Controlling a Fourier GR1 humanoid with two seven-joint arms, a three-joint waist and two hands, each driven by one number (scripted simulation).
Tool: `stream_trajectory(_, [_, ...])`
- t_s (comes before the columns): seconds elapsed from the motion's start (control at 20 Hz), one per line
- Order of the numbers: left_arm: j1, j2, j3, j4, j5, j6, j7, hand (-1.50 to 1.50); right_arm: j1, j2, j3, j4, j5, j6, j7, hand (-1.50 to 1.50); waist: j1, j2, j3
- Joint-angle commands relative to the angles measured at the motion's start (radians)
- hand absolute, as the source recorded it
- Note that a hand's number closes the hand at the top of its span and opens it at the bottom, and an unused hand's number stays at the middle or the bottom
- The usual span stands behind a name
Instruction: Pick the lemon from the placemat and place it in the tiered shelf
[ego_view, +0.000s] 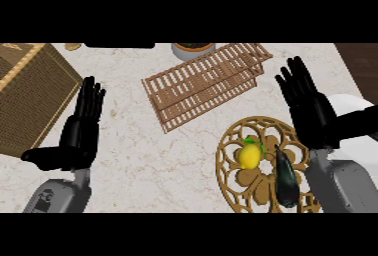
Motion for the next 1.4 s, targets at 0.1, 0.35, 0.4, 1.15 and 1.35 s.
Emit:
stream_trajectory(0.1, [0.079, 0.051, 0.020, -0.038, -0.032, 0.010, 0.061, 0.00, -0.054, -0.002, 0.054, 0.091, 0.194, -0.104, -0.006, 1.50, 0.014, -0.006, 0.019])
stream_trajectory(0.35, [0.074, 0.111, 0.054, 0.007, -0.016, -0.006, 0.144, 0.00, -0.015, -0.041, -0.024, 0.180, 0.385, -0.447, 0.109, -1.50, -0.008, -0.005, 0.017])
stream_trajectory(0.4, [0.051, 0.123, 0.055, -0.032, -0.012, 0.005, 0.228, 0.00, 0.006, 0.048, 0.006, 0.128, 0.345, -0.450, 0.089, -1.50, -0.004, -0.009, 0.020])
stream_trajectory(1.15, [0.110, 0.115, 0.073, -0.109, -0.036, -0.017, 0.254, 0.00, -0.044, -0.353, 0.297, -0.294, 0.501, 0.010, 0.683, -1.50, 0.002, -0.015, 0.013])
stream_trajectory(1.35, [0.061, 0.120, 0.081, -0.093, -0.043, -0.009, 0.279, 0.00, -0.151, -0.441, 0.399, -0.280, 0.621, 0.138, 0.895, -1.50, 0.002, -0.015, 0.011])
